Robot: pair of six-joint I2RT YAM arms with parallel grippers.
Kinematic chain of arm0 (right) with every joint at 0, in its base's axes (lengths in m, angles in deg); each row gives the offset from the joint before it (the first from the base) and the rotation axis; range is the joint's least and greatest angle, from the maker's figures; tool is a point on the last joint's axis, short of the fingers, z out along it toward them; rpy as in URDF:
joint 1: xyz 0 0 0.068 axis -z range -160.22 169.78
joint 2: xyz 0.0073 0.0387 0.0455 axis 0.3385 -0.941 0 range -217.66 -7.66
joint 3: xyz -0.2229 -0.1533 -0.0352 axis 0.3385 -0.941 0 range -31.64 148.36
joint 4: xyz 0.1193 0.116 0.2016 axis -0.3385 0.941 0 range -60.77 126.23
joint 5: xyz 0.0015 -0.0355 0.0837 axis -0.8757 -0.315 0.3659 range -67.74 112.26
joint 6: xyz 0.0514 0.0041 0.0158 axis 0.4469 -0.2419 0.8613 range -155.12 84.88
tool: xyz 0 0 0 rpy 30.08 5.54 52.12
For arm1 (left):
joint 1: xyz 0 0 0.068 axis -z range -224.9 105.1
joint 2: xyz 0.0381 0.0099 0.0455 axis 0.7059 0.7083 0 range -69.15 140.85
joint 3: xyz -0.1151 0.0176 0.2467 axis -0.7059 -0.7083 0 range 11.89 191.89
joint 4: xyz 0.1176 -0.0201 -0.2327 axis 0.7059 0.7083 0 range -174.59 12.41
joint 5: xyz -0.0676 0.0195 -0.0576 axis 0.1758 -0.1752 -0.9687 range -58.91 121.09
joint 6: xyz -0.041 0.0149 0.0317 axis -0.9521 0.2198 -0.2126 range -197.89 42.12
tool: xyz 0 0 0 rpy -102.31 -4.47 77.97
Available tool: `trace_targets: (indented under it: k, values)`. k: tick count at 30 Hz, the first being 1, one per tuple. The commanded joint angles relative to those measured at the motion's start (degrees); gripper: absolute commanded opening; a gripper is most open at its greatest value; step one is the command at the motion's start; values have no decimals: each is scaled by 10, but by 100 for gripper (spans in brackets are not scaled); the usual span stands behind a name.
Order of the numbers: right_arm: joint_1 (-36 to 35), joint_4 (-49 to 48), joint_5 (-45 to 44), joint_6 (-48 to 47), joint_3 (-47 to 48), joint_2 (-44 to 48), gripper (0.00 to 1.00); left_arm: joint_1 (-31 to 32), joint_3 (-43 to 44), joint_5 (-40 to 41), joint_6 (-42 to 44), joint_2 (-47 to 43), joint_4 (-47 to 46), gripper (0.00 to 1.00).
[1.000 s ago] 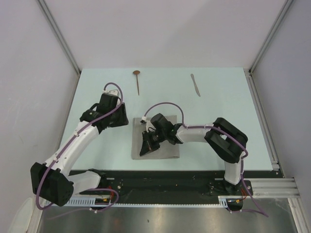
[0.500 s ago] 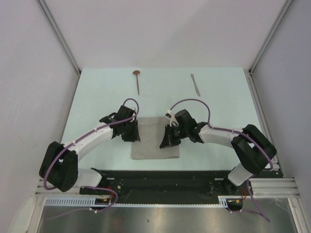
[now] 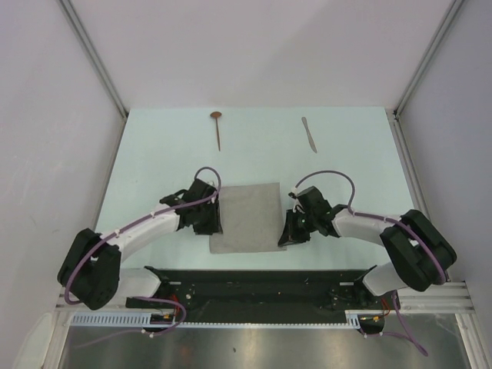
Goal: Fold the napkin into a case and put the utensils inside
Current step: Smooth out the square-folded napkin at the center of the board.
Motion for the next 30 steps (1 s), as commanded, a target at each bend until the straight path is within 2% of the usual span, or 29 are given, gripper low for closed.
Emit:
trace_targets:
  k: [1, 5, 7, 10, 16, 24, 30]
  values:
    - [-2, 1, -3, -7, 26, 46, 6, -23, 73, 13, 0, -10, -19, 45]
    - [38, -31, 12, 2, 69, 7, 7, -68, 122, -15, 2, 58, -52, 42]
    - [66, -85, 23, 8, 97, -18, 9, -91, 138, -8, 0, 107, -59, 40]
    - [98, -96, 47, -9, 165, -93, 10, -117, 167, -37, -2, 160, -76, 36]
    - [130, -105, 89, -18, 253, -207, 9, -130, 213, -24, -7, 226, -70, 34]
    - [180, -132, 111, -28, 291, -294, 8, -155, 245, 58, -18, 251, -18, 35]
    - [180, -100, 117, -42, 310, -276, 8, -137, 231, -21, -19, 176, -29, 33]
